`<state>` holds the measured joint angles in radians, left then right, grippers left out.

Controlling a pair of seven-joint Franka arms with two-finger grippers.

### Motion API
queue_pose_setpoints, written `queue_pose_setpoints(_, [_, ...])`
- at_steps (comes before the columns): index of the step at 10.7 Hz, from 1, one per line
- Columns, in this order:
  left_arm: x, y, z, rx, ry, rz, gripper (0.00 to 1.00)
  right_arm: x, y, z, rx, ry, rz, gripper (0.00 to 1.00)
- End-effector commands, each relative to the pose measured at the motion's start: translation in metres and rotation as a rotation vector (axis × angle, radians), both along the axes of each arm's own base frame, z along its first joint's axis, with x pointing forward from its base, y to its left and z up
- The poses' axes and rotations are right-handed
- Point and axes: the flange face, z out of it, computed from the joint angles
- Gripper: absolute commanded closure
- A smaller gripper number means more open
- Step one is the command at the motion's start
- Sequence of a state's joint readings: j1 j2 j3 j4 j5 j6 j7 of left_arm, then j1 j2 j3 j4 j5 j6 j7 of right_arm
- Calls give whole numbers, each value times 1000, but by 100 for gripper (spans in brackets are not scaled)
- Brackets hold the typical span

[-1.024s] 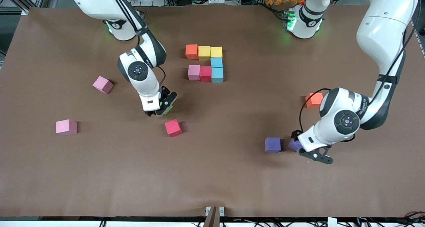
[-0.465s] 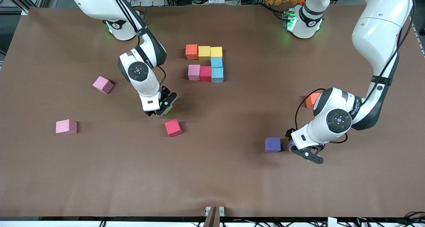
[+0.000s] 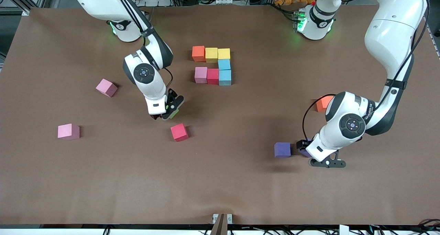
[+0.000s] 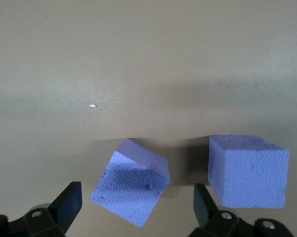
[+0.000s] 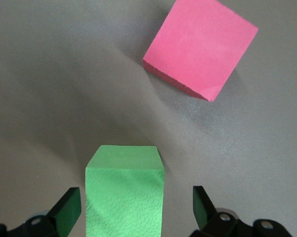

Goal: Form number 2 with 11 blocks
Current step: 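Grasp the green block with the right gripper while the left gripper grasps purple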

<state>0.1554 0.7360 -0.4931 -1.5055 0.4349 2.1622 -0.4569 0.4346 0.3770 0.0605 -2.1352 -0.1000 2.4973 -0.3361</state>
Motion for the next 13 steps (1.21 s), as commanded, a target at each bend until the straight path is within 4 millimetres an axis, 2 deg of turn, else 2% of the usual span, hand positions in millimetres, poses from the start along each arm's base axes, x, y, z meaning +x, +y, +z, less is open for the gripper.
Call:
queue_pose_setpoints(1, [0, -5, 9, 5, -26, 147, 0, -6, 5, -2, 2, 9, -6, 0])
queue_pose_setpoints(4, [-1, -5, 6, 0, -29, 345, 0, -8, 8, -3, 3, 9, 2, 0])
queue_pose_setpoints(6, [-1, -4, 6, -7, -39, 583, 0, -8, 9, -4, 2, 11, 5, 0])
queue_pose_setpoints(9, [1, 13, 7, -10, -42, 854, 0, -9, 7, -7, -1, 17, 5, 0])
queue_pose_setpoints(11, [-12, 22, -13, 44, 9, 922, 0, -11, 8, -12, -4, 24, 5, 0])
queue_pose_setpoints(13, [-17, 22, -19, 53, 22, 950, 0, -11, 8, -15, -5, 28, 7, 0])
